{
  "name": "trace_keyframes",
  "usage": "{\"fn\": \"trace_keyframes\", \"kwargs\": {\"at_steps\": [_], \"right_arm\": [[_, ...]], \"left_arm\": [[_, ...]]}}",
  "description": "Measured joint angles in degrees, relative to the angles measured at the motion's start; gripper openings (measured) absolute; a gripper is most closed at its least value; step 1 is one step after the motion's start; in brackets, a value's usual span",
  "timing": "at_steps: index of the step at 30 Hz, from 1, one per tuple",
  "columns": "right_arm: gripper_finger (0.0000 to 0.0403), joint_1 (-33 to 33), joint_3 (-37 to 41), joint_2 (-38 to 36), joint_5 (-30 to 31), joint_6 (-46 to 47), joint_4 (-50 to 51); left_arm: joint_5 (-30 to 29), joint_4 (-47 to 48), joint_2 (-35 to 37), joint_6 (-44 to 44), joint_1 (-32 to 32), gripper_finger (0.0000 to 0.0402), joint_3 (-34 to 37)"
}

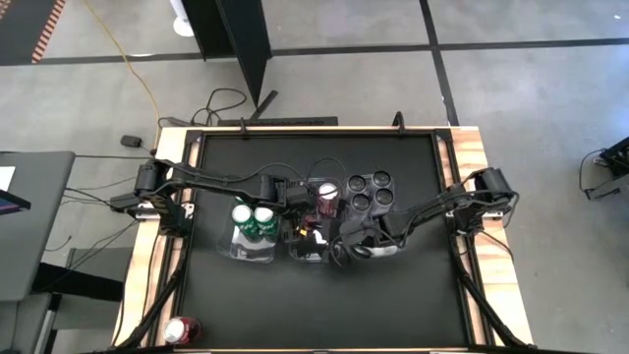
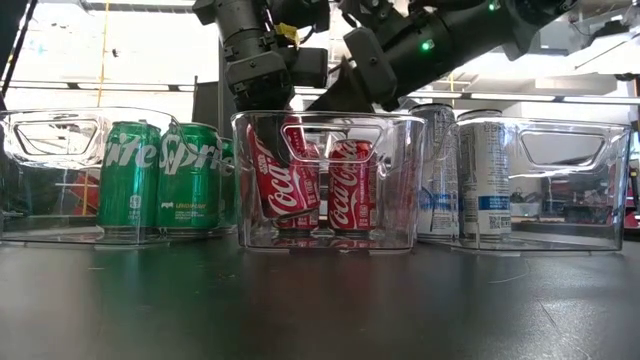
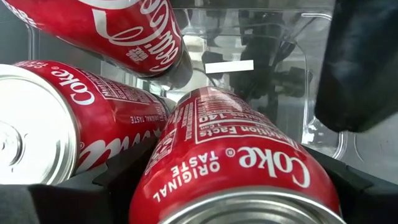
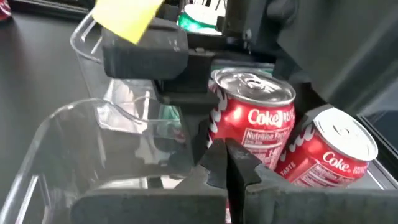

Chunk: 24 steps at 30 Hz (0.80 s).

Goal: Sort soda cans
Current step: Put the top red soda can into the middle transparent bin

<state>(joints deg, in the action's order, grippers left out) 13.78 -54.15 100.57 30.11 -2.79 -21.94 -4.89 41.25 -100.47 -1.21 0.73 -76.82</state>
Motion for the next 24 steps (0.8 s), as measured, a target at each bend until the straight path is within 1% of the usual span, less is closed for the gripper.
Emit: {"fn": "trace_keyframes", "kwargs": {"at_steps": [6, 14, 24], "right_arm": [[0.0010, 0.00, 0.00, 0.02, -0.02, 0.88, 1.15], [0.0010, -0.73, 0.00, 0.02, -0.01, 1.36, 1.75], [0.0010, -1.62, 0.00, 0.00, 0.10, 1.43, 2.65]], "left_arm": [[0.72, -0.09, 0.00, -0.22, 0.00, 0.0320, 0.00], [1.05, 0.00, 0.01, -1.44, 0.00, 0.0341, 0.00], [0.85, -0.02, 0.09, -1.46, 0.02, 0.0343, 0.00]]}}
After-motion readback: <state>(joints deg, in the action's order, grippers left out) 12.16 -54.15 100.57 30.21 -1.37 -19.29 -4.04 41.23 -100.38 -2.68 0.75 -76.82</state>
